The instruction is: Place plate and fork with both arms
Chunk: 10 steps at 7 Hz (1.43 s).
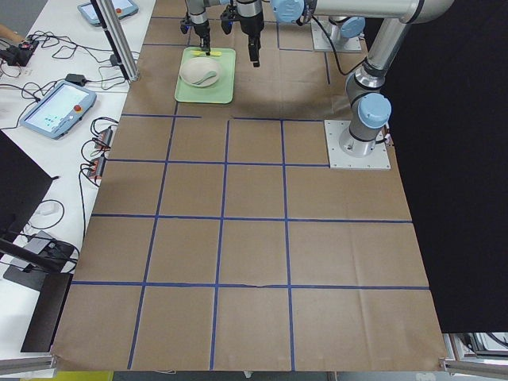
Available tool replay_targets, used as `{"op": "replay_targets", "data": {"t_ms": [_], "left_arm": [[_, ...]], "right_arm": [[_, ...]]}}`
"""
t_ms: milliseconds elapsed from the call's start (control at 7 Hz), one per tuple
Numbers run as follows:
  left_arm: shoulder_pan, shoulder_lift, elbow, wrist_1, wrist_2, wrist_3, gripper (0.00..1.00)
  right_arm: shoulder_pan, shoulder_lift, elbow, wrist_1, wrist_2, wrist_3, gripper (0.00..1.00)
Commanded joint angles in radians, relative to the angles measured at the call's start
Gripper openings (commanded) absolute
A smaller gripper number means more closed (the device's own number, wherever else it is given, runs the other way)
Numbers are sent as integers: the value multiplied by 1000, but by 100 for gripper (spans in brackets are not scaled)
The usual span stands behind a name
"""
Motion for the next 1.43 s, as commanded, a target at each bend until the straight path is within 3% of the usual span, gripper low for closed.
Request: {"op": "replay_targets", "data": {"t_ms": [0,143,429,857,1286], "left_arm": [[0,0,0,0,1,2,100],[0,0,0,0,1,2,100],[0,0,-2,0,1,2,100],[0,1,-2,-1,1,2,100],[0,1,0,0,4,5,100]], "right_arm": [[-1,-6,2,1,-6,-3,57],[0,-4,5,9,-3,2,100],[-9,-21,-7,16,-3,2,100],[-10,-131,6,93,-3,-9,100],[-76,-341,38,313,-4,-113,100]]}}
